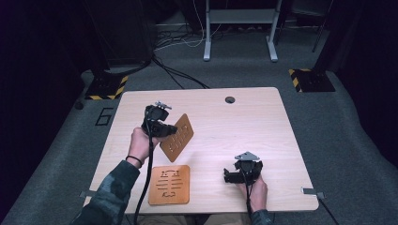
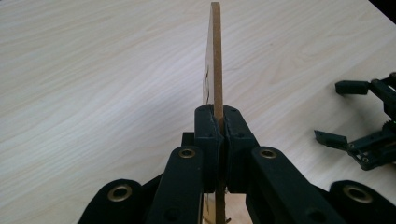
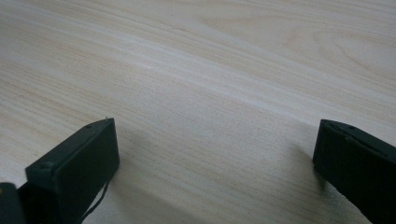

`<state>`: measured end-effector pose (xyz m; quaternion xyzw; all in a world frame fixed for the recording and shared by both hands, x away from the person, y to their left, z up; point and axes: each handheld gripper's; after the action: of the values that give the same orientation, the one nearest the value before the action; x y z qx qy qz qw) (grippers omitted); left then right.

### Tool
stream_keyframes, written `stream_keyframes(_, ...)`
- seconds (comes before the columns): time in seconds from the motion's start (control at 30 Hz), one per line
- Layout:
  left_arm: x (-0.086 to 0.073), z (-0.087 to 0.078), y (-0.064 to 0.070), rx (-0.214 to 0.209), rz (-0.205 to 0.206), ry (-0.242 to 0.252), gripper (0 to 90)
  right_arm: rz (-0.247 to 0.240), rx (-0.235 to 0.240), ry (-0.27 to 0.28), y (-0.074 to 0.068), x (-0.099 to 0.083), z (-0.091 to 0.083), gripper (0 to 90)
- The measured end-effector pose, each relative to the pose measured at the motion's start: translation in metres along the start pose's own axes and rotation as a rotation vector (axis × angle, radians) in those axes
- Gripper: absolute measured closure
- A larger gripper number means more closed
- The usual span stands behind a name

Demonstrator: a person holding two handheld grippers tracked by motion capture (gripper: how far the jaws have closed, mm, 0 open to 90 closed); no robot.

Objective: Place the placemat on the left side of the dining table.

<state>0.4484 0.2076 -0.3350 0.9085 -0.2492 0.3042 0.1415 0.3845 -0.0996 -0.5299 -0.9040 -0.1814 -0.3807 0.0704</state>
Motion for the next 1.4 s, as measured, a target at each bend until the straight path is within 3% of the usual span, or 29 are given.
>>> stream_keyframes(0.13,0.000,-0.007,-0.017,0.020,-0.049,0.012,86.3,-0.018,-0.006,0.011,-0.001,0.000,0.000,0.0)
stream_keyframes(0.27,0.000,-0.013,-0.037,0.037,-0.102,0.011,86.3,-0.003,0.006,0.001,0.001,0.000,0.000,0.0)
stream_keyframes(0.47,-0.002,-0.019,-0.057,0.083,-0.162,0.020,86.3,-0.006,0.009,0.001,0.001,0.000,0.000,0.0)
stream_keyframes(0.77,-0.005,-0.025,-0.091,0.111,-0.263,0.021,86.3,-0.007,0.003,0.002,0.001,0.000,0.000,0.0)
stream_keyframes(0.87,-0.008,-0.025,-0.102,0.121,-0.305,0.024,86.3,-0.002,-0.001,0.003,0.000,0.000,0.000,0.0)
stream_keyframes(1.4,-0.018,-0.013,-0.148,0.172,-0.446,0.006,86.3,-0.005,0.001,0.002,0.001,0.000,0.000,0.0)
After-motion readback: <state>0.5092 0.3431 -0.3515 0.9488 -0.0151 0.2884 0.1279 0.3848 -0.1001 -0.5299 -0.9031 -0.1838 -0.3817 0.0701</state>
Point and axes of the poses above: each handheld gripper's, and its own axes: z roughly forward along the jaws, x roughly out of its top, y roughly to its right, and after that the axes turned 1 degree about -z, right-handed
